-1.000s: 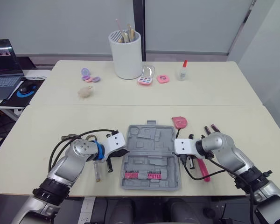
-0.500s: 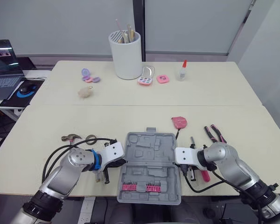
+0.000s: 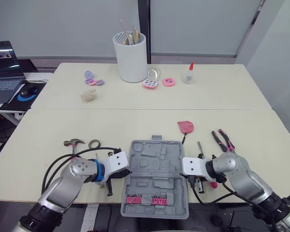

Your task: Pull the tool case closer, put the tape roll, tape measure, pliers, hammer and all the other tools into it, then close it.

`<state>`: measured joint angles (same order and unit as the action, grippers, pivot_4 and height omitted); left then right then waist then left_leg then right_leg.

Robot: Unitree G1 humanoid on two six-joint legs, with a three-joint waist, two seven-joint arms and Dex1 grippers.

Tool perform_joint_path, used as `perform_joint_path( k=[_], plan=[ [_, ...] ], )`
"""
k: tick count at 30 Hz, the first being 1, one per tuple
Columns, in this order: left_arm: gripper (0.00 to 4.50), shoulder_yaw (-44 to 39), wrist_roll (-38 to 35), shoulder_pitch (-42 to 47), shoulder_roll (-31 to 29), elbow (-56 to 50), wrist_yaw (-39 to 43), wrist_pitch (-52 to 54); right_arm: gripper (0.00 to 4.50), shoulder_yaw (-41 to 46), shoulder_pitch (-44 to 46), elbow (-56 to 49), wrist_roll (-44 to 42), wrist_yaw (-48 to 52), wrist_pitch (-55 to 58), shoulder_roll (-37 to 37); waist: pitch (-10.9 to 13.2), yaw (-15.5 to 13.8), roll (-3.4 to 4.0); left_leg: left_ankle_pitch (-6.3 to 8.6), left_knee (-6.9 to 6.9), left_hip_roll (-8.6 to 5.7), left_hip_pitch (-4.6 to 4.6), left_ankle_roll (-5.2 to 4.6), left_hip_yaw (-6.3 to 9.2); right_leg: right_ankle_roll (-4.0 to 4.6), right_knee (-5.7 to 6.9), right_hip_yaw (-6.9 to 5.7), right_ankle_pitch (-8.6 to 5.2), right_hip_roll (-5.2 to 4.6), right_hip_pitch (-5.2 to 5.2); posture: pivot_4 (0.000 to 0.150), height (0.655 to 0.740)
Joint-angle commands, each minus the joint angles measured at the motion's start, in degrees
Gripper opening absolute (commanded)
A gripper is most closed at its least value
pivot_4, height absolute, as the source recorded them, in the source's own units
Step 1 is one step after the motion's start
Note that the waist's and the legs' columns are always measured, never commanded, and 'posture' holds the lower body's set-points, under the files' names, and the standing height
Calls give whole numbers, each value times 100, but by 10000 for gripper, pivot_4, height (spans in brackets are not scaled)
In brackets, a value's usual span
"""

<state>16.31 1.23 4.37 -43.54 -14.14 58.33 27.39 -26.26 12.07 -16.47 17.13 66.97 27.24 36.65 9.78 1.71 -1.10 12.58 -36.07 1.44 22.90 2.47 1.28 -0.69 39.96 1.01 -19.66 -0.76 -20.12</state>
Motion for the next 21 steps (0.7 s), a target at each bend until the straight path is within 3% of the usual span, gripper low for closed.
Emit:
perform_joint_path(
  k=[1,21],
  plan=[
    [0,309,-160,-156,44,-291,210,-48,134,-233,-76,-515,-251,24,14,-136,0,1,0,0,0,0,0,0,0,0,0,0,0,0,0,1500,7400],
    [0,188,-130,-252,-86,-314,179,-43,134,-250,-134,-412,-276,-107,-36,-85,-1,3,-1,0,0,8,-2,0,0,-2,0,0,-2,8,0,1500,7400]
  ],
)
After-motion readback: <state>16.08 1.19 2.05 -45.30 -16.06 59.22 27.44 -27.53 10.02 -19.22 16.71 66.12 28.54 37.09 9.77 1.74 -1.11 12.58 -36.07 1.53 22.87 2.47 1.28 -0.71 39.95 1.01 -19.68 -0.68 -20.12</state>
